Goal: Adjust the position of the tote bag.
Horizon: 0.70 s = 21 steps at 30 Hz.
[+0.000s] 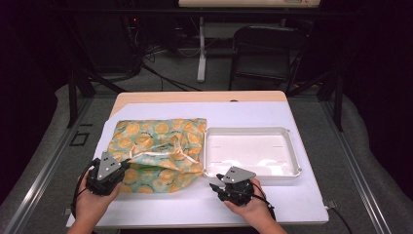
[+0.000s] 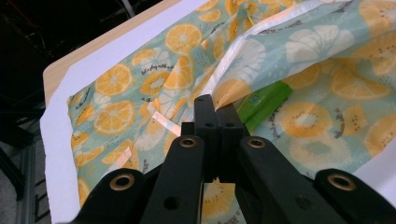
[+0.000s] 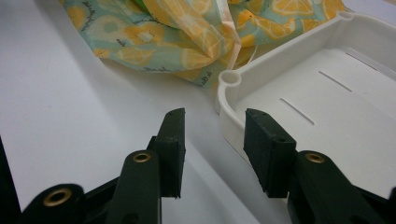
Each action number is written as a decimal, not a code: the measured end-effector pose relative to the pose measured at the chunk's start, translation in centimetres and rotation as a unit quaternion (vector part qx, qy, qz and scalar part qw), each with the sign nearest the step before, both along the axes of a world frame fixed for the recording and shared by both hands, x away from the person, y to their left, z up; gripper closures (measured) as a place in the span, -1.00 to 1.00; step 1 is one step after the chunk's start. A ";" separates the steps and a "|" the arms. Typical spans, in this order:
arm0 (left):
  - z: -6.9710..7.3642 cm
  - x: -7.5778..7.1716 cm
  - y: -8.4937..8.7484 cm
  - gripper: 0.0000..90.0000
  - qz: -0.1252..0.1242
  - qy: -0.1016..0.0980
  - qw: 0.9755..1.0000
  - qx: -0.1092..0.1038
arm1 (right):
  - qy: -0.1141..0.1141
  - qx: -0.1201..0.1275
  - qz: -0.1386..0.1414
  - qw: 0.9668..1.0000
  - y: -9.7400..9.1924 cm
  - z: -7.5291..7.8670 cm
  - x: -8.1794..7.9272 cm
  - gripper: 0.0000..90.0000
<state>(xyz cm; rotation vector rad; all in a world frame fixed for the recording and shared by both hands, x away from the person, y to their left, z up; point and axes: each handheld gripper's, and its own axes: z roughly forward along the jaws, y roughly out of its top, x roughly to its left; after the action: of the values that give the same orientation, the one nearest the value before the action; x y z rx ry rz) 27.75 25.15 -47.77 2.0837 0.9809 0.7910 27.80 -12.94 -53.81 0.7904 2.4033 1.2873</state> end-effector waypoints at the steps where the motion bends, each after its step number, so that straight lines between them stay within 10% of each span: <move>1: 0.1 0.1 -0.1 1.00 0.001 -0.002 1.000 0.000 | 0.000 0.000 0.000 1.000 0.0 0.0 0.0 0.30; 21: 1.8 1.9 -1.3 1.00 0.009 -0.002 1.000 -0.019 | -0.001 -0.001 -0.001 1.000 0.0 0.0 0.0 0.30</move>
<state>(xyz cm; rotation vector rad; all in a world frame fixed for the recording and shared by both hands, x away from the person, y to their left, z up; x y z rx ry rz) 29.64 23.88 -46.01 2.0415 1.0068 0.7797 27.79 -12.96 -53.80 0.7904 2.4014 1.2842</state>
